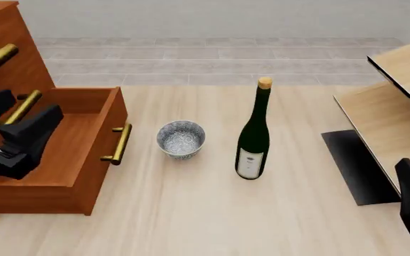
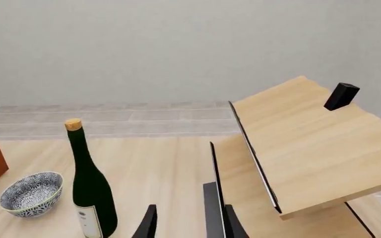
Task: Put the bowl on top of the cabinet.
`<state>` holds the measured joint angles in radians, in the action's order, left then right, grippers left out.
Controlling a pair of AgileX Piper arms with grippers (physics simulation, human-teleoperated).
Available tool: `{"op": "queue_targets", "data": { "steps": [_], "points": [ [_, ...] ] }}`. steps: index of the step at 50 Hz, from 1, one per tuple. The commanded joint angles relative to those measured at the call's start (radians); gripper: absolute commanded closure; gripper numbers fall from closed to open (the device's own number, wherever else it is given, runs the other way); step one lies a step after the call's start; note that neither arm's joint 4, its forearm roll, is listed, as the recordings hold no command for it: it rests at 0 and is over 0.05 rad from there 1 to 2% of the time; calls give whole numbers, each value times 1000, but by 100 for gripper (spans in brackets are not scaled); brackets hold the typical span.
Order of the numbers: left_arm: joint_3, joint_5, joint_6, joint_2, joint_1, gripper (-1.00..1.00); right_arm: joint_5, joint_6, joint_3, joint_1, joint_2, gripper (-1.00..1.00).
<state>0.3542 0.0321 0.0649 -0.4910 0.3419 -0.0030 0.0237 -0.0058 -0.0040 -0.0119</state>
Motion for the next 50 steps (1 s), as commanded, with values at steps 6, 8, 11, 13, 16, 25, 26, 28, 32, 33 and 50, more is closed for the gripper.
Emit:
{"op": "queue_targets", "data": {
  "steps": [6, 8, 11, 13, 16, 25, 26, 28, 32, 33, 50],
  "points": [
    [218, -68, 31, -231, 141, -100, -2, -3, 1, 2, -4, -100],
    [255, -82, 16, -280, 168, -100, -2, -5, 0, 2, -5, -100],
    [307, -103, -14, -352, 184, -100, -3, -7, 2, 1, -4, -100],
    [317, -109, -22, -362, 186, -100, -4, -9, 3, 1, -5, -100],
    [350, -132, -35, -404, 218, -100, -3, -11, 2, 1, -5, -100],
    [424, -174, -96, -500, 225, -100, -5, -16, 3, 4, -8, -100],
    [432, -177, -107, -513, 225, -100, -5, -16, 3, 4, -8, -100],
    [448, -182, -122, -542, 215, -100, -5, -17, 3, 3, -8, -100],
    [462, -173, -132, -591, 202, -100, -7, -17, 2, 3, -11, -100],
    [468, -175, -137, -609, 196, -100, -7, -17, 1, 3, -11, -100],
    [525, -153, -132, -737, 122, -100, -1, -16, 1, 1, -1, -100]
  ]
}}
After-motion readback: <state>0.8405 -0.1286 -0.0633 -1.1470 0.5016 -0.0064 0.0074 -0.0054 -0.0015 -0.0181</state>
